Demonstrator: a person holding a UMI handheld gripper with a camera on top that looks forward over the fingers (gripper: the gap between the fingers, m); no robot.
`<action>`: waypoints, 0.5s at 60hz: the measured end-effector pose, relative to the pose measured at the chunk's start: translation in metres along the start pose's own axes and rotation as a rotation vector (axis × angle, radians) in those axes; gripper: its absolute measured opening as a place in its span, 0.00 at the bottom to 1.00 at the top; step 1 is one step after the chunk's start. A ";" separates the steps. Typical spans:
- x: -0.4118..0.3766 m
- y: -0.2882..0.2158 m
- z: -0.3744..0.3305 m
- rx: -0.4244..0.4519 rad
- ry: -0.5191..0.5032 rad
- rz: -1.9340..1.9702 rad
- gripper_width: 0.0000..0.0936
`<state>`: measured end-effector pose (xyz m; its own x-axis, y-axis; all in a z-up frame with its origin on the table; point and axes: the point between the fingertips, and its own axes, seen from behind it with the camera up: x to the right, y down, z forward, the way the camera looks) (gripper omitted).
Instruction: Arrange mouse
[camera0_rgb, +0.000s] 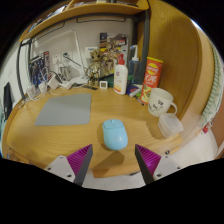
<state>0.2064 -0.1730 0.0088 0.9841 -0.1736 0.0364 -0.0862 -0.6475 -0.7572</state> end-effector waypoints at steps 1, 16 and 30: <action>0.001 -0.002 0.005 0.000 -0.005 -0.003 0.91; -0.001 -0.026 0.064 -0.009 -0.097 -0.026 0.89; -0.001 -0.035 0.075 0.023 -0.094 -0.057 0.53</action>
<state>0.2202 -0.0943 -0.0135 0.9976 -0.0662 0.0189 -0.0276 -0.6369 -0.7704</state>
